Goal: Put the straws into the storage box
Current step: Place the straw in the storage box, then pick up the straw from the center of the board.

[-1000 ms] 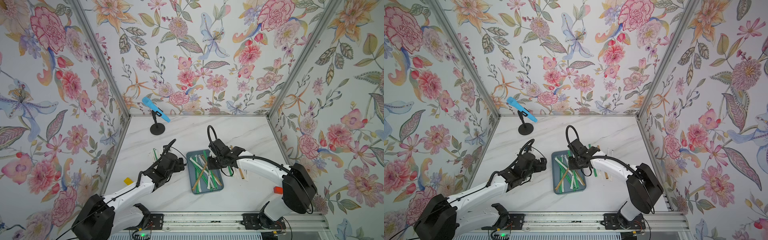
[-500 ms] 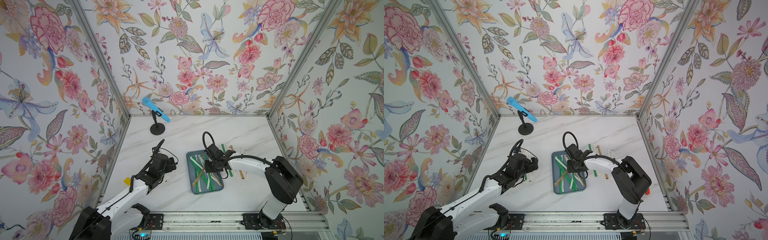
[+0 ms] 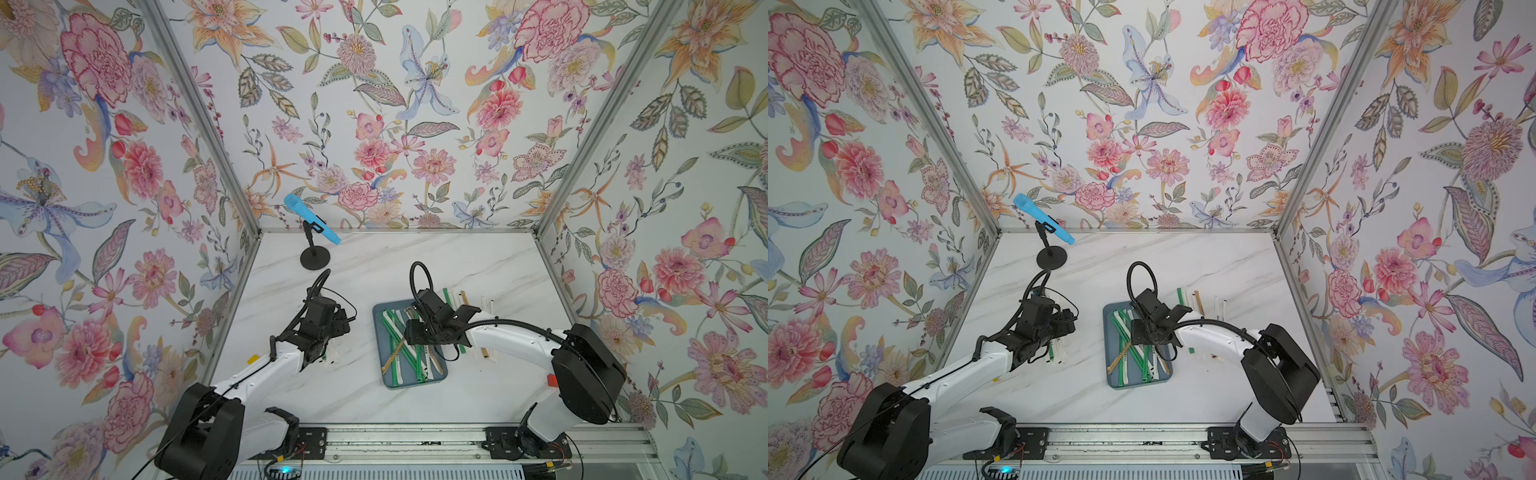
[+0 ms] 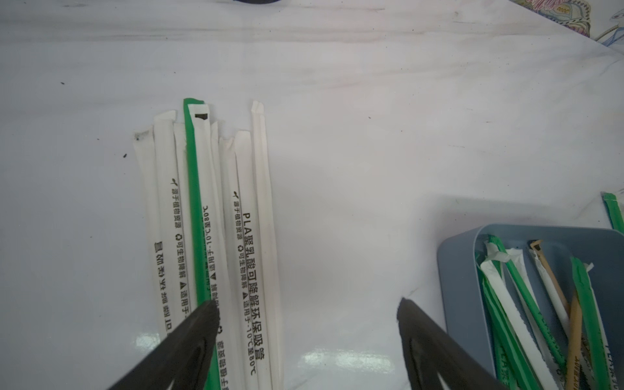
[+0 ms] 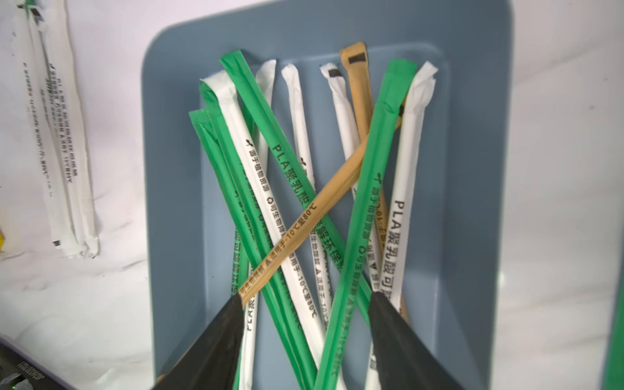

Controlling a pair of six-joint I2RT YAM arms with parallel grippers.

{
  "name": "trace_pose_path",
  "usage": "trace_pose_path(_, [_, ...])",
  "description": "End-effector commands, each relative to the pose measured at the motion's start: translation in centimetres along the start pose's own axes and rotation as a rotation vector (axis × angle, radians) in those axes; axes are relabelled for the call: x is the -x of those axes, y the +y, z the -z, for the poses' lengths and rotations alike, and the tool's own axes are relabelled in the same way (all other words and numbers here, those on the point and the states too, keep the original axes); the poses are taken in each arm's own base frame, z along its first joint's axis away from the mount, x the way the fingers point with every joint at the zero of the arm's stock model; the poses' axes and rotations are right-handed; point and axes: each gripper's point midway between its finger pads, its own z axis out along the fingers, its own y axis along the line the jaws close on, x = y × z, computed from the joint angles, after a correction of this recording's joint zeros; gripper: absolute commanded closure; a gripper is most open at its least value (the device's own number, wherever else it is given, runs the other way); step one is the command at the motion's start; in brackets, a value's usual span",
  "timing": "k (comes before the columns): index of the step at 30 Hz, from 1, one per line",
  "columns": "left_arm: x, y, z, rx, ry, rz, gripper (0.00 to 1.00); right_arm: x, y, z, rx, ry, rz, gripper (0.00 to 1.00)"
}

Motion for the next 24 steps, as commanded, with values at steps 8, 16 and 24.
trace_pose_path(8, [5.2, -0.6, -3.8, -0.038, -0.006, -0.026, 0.20, 0.9, 1.5, 1.6, 0.062, -0.027, -0.012, 0.40])
trace_pose_path(16, [6.7, -0.4, -8.3, -0.023, 0.061, -0.054, 0.28, 0.7, 1.3, 1.6, 0.057, -0.026, -0.013, 0.41])
trace_pose_path(24, [7.1, 1.4, -11.0, 0.068, 0.119, -0.073, 0.30, 0.9, 0.9, 1.6, 0.055, -0.028, -0.022, 0.41])
